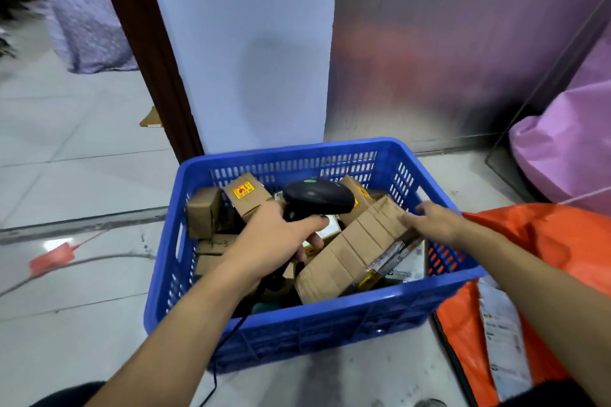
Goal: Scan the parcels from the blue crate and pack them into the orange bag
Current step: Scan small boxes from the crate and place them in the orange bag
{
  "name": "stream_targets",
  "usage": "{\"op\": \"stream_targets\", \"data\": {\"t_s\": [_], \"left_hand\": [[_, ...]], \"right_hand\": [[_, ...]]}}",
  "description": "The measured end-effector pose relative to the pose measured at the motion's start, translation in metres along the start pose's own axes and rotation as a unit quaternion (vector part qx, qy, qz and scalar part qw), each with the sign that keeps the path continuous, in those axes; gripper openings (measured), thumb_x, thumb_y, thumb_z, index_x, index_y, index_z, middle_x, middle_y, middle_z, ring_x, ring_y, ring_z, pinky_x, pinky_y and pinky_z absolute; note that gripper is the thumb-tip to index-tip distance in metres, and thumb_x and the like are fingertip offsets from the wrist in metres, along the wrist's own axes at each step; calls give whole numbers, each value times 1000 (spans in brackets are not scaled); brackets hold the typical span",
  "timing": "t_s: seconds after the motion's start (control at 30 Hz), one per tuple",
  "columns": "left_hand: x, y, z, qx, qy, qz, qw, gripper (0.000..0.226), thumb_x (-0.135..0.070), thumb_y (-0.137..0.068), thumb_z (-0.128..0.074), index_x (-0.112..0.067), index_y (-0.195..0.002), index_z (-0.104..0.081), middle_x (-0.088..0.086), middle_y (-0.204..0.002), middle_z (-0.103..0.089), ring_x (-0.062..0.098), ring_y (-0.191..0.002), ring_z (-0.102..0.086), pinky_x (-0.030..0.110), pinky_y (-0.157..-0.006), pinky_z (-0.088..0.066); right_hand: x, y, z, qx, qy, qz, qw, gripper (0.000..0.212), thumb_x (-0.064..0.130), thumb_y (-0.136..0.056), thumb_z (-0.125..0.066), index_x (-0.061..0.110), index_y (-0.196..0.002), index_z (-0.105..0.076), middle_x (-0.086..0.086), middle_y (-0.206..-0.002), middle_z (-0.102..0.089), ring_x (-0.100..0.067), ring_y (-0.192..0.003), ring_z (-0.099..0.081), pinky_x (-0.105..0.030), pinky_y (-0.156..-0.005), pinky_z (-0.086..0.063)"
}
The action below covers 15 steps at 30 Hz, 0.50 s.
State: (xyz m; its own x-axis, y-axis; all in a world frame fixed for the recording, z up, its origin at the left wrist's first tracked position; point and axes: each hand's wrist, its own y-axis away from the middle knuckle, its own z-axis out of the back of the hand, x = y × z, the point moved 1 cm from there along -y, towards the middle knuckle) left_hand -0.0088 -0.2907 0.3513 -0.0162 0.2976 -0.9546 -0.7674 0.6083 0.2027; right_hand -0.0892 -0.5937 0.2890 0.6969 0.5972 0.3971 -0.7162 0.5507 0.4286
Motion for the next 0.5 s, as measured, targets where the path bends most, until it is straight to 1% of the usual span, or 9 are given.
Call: {"op": "stream_targets", "data": {"t_s": [0.07,0.13,0.2,0.27,0.3,0.37,0.43,0.5], "left_hand": [[-3,-1,-4,14,-6,-7,1000,13,-22,-97,-71,-27,-109,-70,10,-83,-78,20,-60,-58,35,-65,-53],[-6,-2,-7,22,0,-8,1000,12,-22,-97,-70,-27,-109,-71,10,-85,-78,18,-60,-58,33,-65,-53],[-7,-3,-8,27,9,-6,1000,15,-22,-97,-70,-29,-110,-70,11,-86,-78,18,-60,-57,30,-63,-53],[-8,-6,-9,22,19,1,1000,16,-22,-96,-71,-28,-110,-69,13,-87,-78,19,-60,-56,28,-61,-52],[-7,-7,-10,18,21,7,1000,16,-22,-96,-72,-27,-110,-68,14,-88,-78,19,-58,-56,30,-62,-52],[-6,-9,-9,12,20,15,1000,15,-22,-95,-72,-24,-110,-68,13,-87,-78,19,-57,-56,36,-67,-54],[-3,-11,-8,10,10,18,1000,15,-20,-95,-73,-22,-109,-68,10,-84,-79,19,-59,-57,43,-72,-58],[0,-12,-8,5,-16,20,1000,12,-14,-94,-74,-16,-105,-71,9,-81,-79,17,-60,-59,48,-78,-62]], "right_hand": [[-5,-11,-7,13,-10,-6,1000,54,58,-101,-49,7,-104,-66,-12,-108,-69,-27,-97,-64,-38,-86,-46],[-10,-18,-12,27,-31,-14,999,61,66,-97,-49,8,-101,-70,-12,-109,-71,-27,-98,-65,-40,-93,-48],[-13,-19,-15,44,-46,-27,998,69,74,-91,-52,8,-107,-69,-9,-114,-70,-27,-103,-64,-42,-100,-48],[-11,-15,-14,59,-60,-40,996,75,74,-87,-57,5,-117,-65,-9,-120,-66,-27,-107,-62,-39,-100,-46],[-9,-11,-14,71,-62,-49,994,75,72,-88,-59,4,-120,-63,-10,-121,-64,-26,-108,-60,-37,-97,-44],[-5,-8,-12,84,-78,-60,992,77,70,-86,-63,3,-124,-60,-10,-121,-63,-25,-106,-60,-34,-93,-42],[4,-7,-11,87,-105,-56,989,88,77,-73,-70,4,-121,-63,-10,-119,-68,-23,-102,-66,-35,-93,-49],[12,-7,-10,62,-117,-27,991,98,86,-56,-72,8,-115,-67,-8,-113,-72,-23,-98,-70,-40,-93,-55]]}}
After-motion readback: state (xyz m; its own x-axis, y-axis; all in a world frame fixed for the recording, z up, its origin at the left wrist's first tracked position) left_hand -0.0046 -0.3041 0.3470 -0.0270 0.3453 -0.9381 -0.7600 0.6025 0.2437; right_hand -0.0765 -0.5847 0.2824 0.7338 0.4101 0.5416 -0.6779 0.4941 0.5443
